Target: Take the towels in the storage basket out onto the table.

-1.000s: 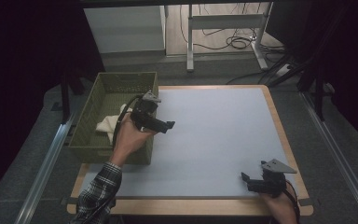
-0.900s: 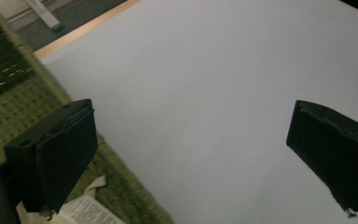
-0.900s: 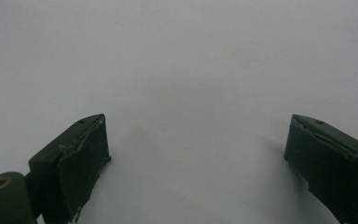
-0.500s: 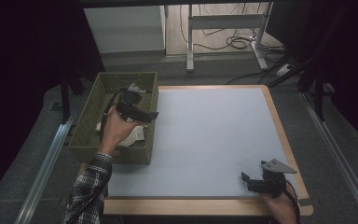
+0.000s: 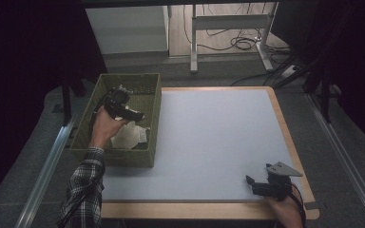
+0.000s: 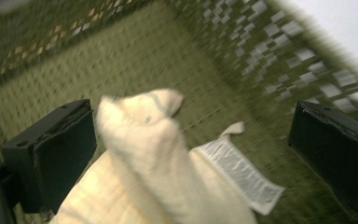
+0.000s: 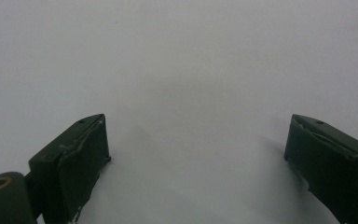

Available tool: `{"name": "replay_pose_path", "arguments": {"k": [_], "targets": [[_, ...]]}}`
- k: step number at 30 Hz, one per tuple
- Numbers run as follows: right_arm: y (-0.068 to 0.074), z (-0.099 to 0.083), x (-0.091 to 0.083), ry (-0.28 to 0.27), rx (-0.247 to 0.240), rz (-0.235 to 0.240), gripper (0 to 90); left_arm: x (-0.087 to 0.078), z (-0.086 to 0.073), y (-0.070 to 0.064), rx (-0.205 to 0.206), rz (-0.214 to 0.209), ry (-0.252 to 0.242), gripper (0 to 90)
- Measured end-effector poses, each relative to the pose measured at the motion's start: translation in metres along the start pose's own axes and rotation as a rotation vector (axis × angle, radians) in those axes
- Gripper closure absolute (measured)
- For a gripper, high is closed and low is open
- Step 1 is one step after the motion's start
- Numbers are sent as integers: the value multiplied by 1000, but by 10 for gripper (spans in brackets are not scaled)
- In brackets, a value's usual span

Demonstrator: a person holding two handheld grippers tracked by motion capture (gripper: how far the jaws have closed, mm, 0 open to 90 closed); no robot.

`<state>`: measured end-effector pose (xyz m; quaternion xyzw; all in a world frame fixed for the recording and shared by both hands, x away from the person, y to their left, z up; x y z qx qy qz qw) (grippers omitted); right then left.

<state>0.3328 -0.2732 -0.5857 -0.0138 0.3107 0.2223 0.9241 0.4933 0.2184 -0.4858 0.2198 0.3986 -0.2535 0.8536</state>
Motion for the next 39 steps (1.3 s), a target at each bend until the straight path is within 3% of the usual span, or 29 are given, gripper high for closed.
{"name": "replay_pose_path", "arguments": {"k": [3, 4, 5, 8, 11, 22, 23, 25, 28, 29, 31, 32, 34, 39], "targets": [[0, 0, 0, 0, 0, 0, 65, 10, -10, 7, -29, -5, 56, 13], [0, 0, 0, 0, 0, 0, 65, 16, -17, 12, -39, -3, 97, 16], [0, 0, 0, 0, 0, 0, 65, 16, -17, 12, -39, -3, 97, 16], [0, 0, 0, 0, 0, 1, 65, 27, -32, 21, -45, 1, 173, 28], [0, 0, 0, 0, 1, 1, 65, 33, -41, 25, -67, -8, 220, 34], [0, 0, 0, -1, 0, 1, 65, 53, -67, 22, -142, -89, 384, 54], [0, 0, 0, 1, 0, 0, 65, 56, -70, 20, -153, -103, 422, 95], [0, 0, 0, 0, 0, 1, 65, 57, -73, 17, -170, -120, 450, 162], [0, 0, 0, -1, -1, 1, 65, 58, -73, 15, -197, -150, 450, 323], [0, 0, 0, -1, -1, 1, 65, 57, -72, 13, -202, -165, 443, 323], [0, 0, 0, 0, -1, 1, 65, 57, -70, 9, -209, -198, 431, 463], [0, 0, 0, 0, -1, 1, 65, 56, -68, 7, -210, -230, 425, 621], [0, 0, 0, 0, 0, 1, 65, 54, -66, 6, -197, -236, 421, 750], [0, 0, 0, 1, -1, 1, 65, 50, -62, 7, -171, -223, 402, 804]]}}
Point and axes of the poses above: each handheld gripper's, and its own axes: x roughly forward along the jaws, z roughly out of its top, y roughly to its left, the point moved 7 cm from there along x, roughly forward along the jaws, and after that the axes turned 11 degrees about x, right-handed, at the moved point
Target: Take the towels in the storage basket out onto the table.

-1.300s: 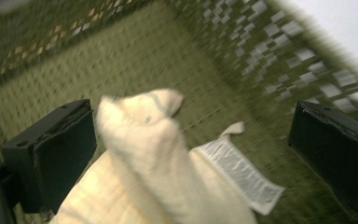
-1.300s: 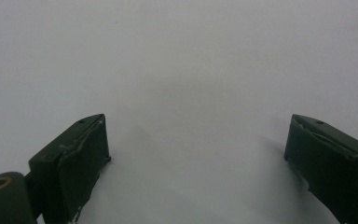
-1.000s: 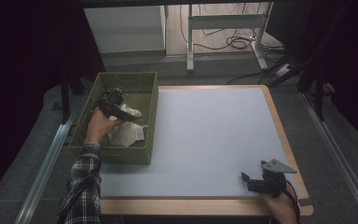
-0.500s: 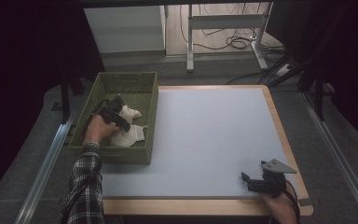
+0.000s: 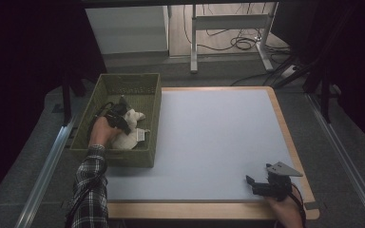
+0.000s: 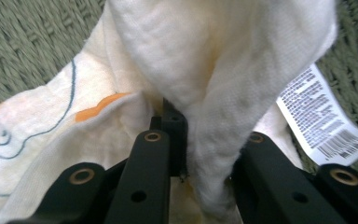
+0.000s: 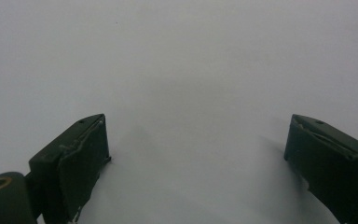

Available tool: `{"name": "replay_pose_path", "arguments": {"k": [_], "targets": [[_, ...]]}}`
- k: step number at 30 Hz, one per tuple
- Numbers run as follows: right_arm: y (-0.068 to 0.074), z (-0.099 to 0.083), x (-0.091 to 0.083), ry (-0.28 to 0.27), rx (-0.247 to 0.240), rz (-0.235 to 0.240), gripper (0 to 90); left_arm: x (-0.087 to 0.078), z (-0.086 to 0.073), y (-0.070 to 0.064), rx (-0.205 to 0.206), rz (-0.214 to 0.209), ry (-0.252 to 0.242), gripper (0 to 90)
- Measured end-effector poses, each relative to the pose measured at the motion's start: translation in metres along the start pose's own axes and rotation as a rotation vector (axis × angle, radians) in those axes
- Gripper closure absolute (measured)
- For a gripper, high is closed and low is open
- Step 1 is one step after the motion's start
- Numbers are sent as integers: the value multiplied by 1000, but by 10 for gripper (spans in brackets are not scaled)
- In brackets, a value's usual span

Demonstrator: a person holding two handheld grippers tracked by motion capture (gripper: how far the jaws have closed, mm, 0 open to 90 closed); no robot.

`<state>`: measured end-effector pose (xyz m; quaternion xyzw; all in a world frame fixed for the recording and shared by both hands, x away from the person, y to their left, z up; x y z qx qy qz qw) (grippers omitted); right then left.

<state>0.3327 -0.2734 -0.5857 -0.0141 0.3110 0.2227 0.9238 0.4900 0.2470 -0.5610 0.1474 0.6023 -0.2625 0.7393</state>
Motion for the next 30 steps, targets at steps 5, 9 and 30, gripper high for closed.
{"name": "replay_pose_path", "arguments": {"k": [5, 9, 30], "targets": [[0, 0, 0, 0, 1, 0, 65, -21, 1, 3, 2, 16, -101, 805], [0, 0, 0, 0, 1, 0, 65, -35, 0, 2, 11, 24, -157, 805], [0, 0, 0, -1, 1, 0, 64, -118, -2, -9, 52, 116, -515, 804]]}}
Point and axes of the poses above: each handheld gripper's, and its own axes: x roughly forward along the jaws, z roughly out of its top, y roughly to its left, the point moved 7 cm from there along x, roughly forward along the jaws, and after that the axes turned 11 degrees about x, right-handed, at the moved point
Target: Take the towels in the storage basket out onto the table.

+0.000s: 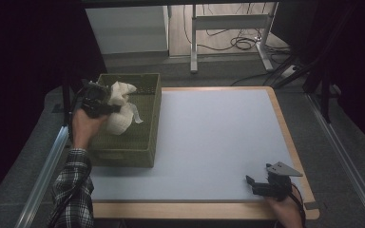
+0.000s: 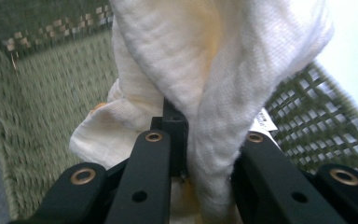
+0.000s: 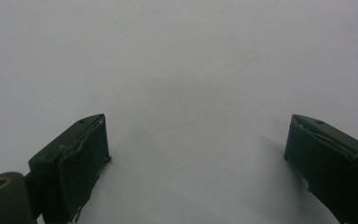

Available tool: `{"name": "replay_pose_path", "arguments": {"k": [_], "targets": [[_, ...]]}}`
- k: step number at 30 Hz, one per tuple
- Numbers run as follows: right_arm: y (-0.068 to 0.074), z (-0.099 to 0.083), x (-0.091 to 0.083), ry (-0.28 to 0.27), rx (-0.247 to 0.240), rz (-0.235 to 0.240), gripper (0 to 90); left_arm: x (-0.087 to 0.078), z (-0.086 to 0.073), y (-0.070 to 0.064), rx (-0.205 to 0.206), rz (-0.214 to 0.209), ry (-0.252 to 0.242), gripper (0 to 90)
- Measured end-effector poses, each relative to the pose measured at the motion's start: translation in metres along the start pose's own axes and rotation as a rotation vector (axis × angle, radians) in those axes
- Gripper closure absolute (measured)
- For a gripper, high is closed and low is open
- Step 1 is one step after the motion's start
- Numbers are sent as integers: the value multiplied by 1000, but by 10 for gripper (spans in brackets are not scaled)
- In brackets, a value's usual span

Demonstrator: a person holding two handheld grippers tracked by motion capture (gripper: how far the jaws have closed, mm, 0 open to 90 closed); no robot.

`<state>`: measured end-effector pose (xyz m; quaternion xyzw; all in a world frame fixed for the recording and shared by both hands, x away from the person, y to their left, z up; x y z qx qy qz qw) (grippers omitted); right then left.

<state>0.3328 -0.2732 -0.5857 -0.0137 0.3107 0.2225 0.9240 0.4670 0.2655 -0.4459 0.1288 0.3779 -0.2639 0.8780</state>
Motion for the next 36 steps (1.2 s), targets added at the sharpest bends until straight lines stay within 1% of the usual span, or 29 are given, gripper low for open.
{"name": "replay_pose_path", "arguments": {"k": [2, 3, 4, 5, 6, 8, 9, 10, 11, 12, 13, 14, 15, 17, 18, 21, 23, 25, 26, 27, 28, 30, 31, 33, 34, 35, 36], "targets": [[0, 0, 0, 0, 0, 0, 64, -5, 5, -2, 9, 3, -22, 803], [0, 0, 0, 0, 0, 0, 64, -5, 5, -2, 9, 3, -22, 803], [0, 0, 0, 2, 0, 1, 64, -11, 10, -3, 16, 13, -45, 803], [0, 0, 0, 2, 0, 1, 64, -13, 13, -4, 18, 14, -58, 803], [0, 0, 0, 2, 0, 1, 64, -13, 13, -4, 18, 14, -58, 803], [0, 0, 0, 1, 1, 0, 64, -18, 19, -8, 22, 16, -81, 802], [0, 0, 0, 1, 1, 0, 64, -21, 25, -11, 32, 17, -100, 802], [0, 0, 0, 1, 1, 0, 64, -21, 25, -11, 32, 17, -100, 802], [0, 0, 0, 2, 0, -1, 64, -24, 31, -16, 44, 11, -115, 801], [0, 0, 0, 2, 0, -1, 64, -24, 31, -16, 44, 11, -115, 801], [0, 0, 0, 2, 1, 1, 64, -26, 38, -22, 62, 5, -128, 800], [0, 0, 0, 2, 1, 1, 64, -27, 41, -24, 72, 8, -133, 800], [0, 0, 0, 2, 1, 1, 64, -27, 41, -24, 72, 8, -133, 800], [0, 0, 0, 2, 1, 1, 65, -30, 51, -31, 95, 12, -150, 800], [0, 0, 0, 2, 1, 1, 65, -30, 51, -31, 95, 12, -150, 800], [0, 0, 0, 2, 1, 0, 65, -31, 59, -37, 113, 13, -162, 800], [0, 0, 0, 2, 1, 0, 65, -31, 65, -44, 127, 2, -178, 800], [0, 0, 0, 2, 2, 0, 65, -31, 67, -46, 132, 0, -181, 800], [0, 0, 0, 2, 2, 0, 65, -31, 69, -49, 136, -6, -184, 800], [0, 0, 0, 2, 2, 0, 65, -30, 74, -55, 144, -18, -190, 800], [0, 0, 0, 2, 2, 0, 65, -30, 74, -55, 144, -18, -190, 800], [0, 0, 0, 2, 1, 0, 65, -29, 80, -61, 158, -25, -195, 800], [0, 0, 0, 2, 1, 1, 65, -28, 85, -67, 164, -32, -203, 799], [0, 0, 0, 2, 1, 1, 65, -27, 91, -73, 174, -40, -212, 799], [0, 0, 0, 2, 1, 1, 65, -27, 91, -73, 174, -40, -212, 798], [0, 0, 0, 2, 1, 2, 65, -25, 97, -81, 186, -51, -218, 798], [0, 0, 0, 2, 1, 2, 65, -25, 97, -81, 186, -51, -218, 798]]}}
Point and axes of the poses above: each handheld gripper's, and its own axes: x roughly forward along the jaws, z roughly out of its top, y roughly to its left, the point moved 7 cm from there along x, roughly forward along the jaws, and after that the axes turned 11 degrees about x, right-handed, at the moved point
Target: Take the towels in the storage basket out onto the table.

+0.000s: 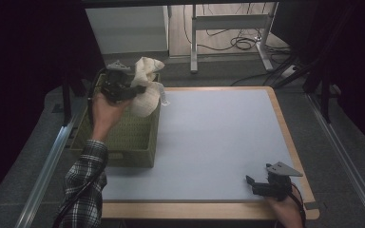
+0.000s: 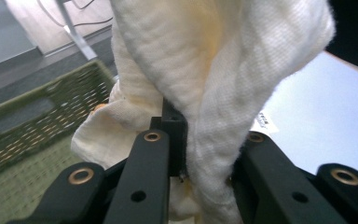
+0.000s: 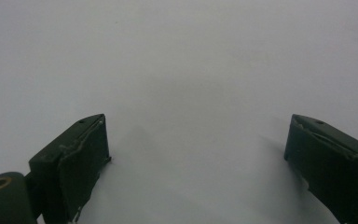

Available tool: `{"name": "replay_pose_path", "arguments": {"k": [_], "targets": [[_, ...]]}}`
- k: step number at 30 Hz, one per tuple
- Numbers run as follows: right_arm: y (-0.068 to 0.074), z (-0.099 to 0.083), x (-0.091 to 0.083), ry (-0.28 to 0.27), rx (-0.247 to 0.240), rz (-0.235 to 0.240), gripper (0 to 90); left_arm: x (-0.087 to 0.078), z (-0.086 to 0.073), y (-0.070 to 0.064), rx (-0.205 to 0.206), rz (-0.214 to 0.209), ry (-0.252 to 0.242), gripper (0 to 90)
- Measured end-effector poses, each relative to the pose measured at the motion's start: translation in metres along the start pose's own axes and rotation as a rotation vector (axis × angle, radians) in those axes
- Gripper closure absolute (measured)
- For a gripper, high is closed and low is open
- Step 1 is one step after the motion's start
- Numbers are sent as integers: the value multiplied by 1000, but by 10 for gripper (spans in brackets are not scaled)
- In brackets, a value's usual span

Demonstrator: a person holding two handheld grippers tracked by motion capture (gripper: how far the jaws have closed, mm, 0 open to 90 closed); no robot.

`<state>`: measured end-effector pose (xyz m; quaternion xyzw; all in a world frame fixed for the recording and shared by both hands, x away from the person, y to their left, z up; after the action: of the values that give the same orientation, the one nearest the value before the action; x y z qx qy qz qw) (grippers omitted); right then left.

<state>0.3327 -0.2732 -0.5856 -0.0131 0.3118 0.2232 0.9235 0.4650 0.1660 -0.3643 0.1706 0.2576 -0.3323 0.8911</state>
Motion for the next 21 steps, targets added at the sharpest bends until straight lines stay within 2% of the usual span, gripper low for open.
{"name": "replay_pose_path", "arguments": {"k": [2, 5, 6, 10, 11, 12, 15, 16, 21], "targets": [[0, 0, 0, 0, 0, 0, 65, 8, 8, -11, 21, -18, -5, 798], [0, 0, 0, 0, 0, 0, 65, 13, 13, -18, 35, -30, -7, 798], [0, 0, 0, -1, -2, 0, 65, 19, 17, -25, 47, -43, -6, 797], [0, 0, 0, 1, 0, 1, 65, 28, 25, -36, 60, -60, -7, 797], [0, 0, 0, 1, 0, 0, 65, 34, 29, -42, 69, -75, -8, 797], [0, 0, 0, 2, 0, 0, 65, 34, 29, -42, 69, -75, -8, 796], [0, 0, 0, 2, 0, 0, 65, 48, 36, -58, 85, -103, -10, 796], [0, 0, 0, 2, 0, 0, 65, 48, 36, -58, 85, -103, -10, 795], [0, 0, 0, 2, 1, 1, 65, 73, 42, -84, 123, -147, 8, 792]]}}
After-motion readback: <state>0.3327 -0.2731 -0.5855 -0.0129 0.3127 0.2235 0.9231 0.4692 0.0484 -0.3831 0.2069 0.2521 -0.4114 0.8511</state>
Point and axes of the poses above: each handheld gripper's, and its own axes: x roughly forward along the jaws, z roughly out of its top, y roughly to its left, the point moved 7 cm from there along x, roughly forward along the jaws, and after that the axes turned 11 degrees about x, right-handed, at the moved point
